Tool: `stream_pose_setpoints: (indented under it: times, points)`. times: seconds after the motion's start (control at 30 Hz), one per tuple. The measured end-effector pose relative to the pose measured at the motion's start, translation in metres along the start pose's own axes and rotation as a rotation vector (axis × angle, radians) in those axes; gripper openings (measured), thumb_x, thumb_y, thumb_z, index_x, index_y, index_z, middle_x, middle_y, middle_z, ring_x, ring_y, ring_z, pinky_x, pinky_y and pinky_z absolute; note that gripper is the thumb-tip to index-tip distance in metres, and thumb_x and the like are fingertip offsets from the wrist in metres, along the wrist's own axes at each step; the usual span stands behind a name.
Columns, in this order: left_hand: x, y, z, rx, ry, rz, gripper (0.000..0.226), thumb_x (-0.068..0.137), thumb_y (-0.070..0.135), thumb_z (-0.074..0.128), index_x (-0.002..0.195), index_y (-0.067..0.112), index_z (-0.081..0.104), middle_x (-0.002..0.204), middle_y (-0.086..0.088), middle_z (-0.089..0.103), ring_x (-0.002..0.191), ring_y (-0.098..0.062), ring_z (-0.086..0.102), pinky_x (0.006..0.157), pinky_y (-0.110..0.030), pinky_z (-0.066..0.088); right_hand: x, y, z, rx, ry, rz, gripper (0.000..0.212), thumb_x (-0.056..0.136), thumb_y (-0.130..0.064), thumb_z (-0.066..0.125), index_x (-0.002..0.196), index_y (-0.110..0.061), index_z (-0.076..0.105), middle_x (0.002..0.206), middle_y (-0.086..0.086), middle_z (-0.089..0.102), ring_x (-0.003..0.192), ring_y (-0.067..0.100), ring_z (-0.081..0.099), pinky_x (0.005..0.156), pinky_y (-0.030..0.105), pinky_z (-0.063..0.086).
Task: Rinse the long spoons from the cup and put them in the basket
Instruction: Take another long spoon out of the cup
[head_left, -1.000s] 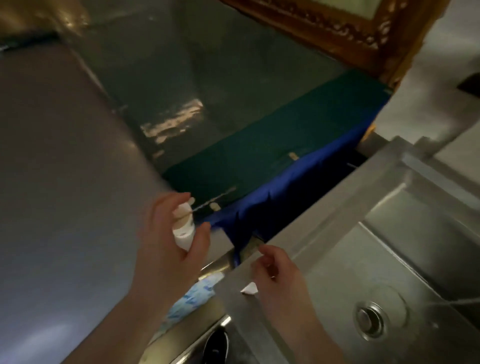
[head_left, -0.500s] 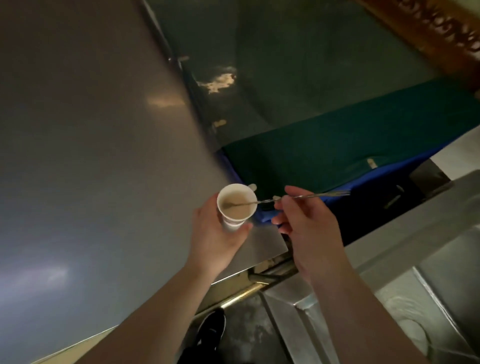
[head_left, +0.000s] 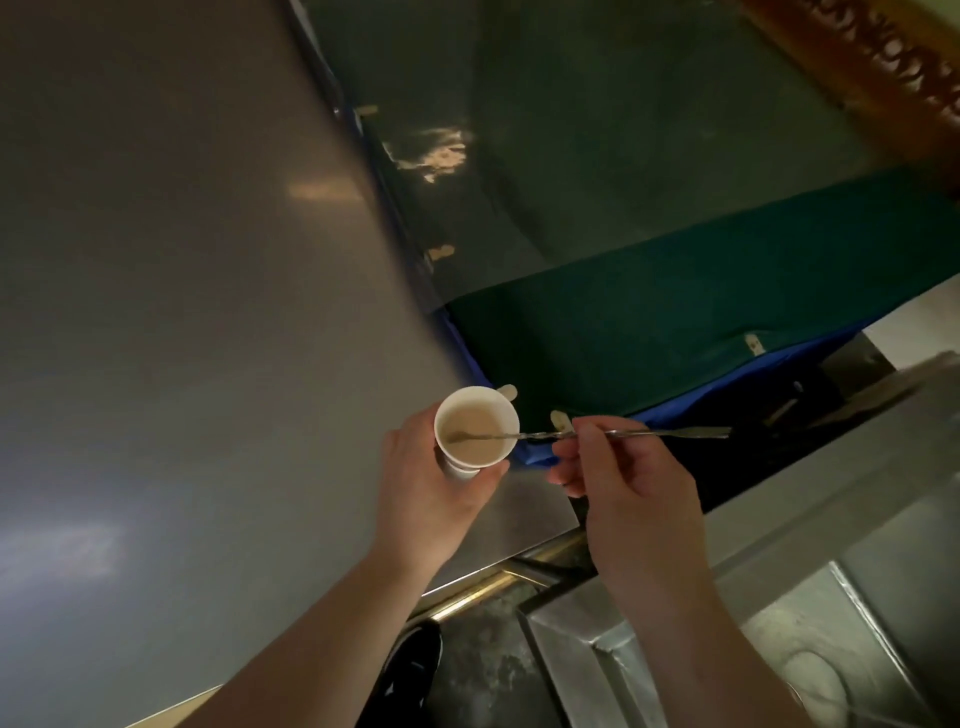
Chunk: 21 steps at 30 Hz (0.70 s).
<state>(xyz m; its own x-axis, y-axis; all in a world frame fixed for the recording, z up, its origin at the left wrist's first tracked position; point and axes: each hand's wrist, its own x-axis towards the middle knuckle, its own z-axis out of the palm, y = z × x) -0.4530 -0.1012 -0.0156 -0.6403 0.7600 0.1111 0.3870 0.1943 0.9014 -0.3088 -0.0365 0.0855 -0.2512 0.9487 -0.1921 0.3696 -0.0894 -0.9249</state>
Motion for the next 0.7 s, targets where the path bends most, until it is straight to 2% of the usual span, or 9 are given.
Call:
stream_pose_setpoints:
  times: [0.17,0.27,0.4,0.53,0.63,0.7]
  points:
    - [-0.003,-0.004,0.0,-0.009,-0.011,-0.03,0.054,0.067,0.053,0.085,0.112,0.034,0.064,0.101,0.015,0.072,0.093,-0.014,0.069,0.073,-0.038,0.059,0.001,-0.003,-0.001,-0.132,-0.036,-0.047,0.015,0.094,-0.038,0.057,0.083,-0.032,0.065,0.07,-0.019,0.073,0.063,-0.004,0.068,0.061,0.005,0.048]
    - [-0.002,-0.003,0.001,-0.011,-0.008,-0.027,0.054,0.065,0.053,0.085,0.112,0.035,0.063,0.1,0.015,0.071,0.093,-0.014,0.069,0.074,-0.037,0.059,0.007,-0.003,0.0,-0.153,-0.041,-0.034,0.021,0.098,-0.034,0.054,0.081,-0.027,0.064,0.068,-0.017,0.073,0.059,-0.004,0.067,0.056,0.005,0.044]
    - [-0.001,-0.002,0.0,-0.016,-0.001,0.014,0.053,0.066,0.056,0.084,0.111,0.035,0.064,0.099,0.018,0.071,0.091,-0.009,0.07,0.071,-0.029,0.059,0.01,-0.005,-0.001,0.018,-0.02,0.085,0.022,0.1,-0.032,0.052,0.086,-0.02,0.064,0.073,-0.005,0.076,0.063,0.009,0.074,0.054,0.016,0.052]
    - [-0.002,-0.004,0.001,0.01,0.002,-0.019,0.062,0.063,0.055,0.085,0.116,0.034,0.062,0.103,0.016,0.071,0.095,-0.012,0.068,0.075,-0.036,0.059,0.004,-0.007,-0.01,0.128,0.036,0.103,0.021,0.101,-0.029,0.05,0.088,-0.02,0.064,0.076,0.0,0.078,0.066,0.017,0.076,0.052,0.017,0.054]
    - [-0.003,-0.001,-0.001,0.026,-0.021,-0.04,0.072,0.056,0.061,0.085,0.118,0.042,0.054,0.109,0.02,0.065,0.101,-0.013,0.065,0.081,-0.038,0.058,-0.001,-0.007,-0.019,0.203,0.081,0.113,0.028,0.102,-0.03,0.05,0.078,-0.03,0.065,0.079,0.004,0.078,0.069,0.022,0.076,0.057,0.025,0.056]
    - [-0.008,0.001,-0.004,0.034,-0.026,-0.082,0.08,0.051,0.065,0.085,0.12,0.049,0.046,0.114,0.027,0.057,0.105,-0.013,0.06,0.084,-0.039,0.056,-0.004,-0.007,-0.024,0.28,0.112,0.136,0.032,0.102,-0.028,0.05,0.075,-0.03,0.066,0.08,0.009,0.078,0.07,0.025,0.076,0.058,0.029,0.055]
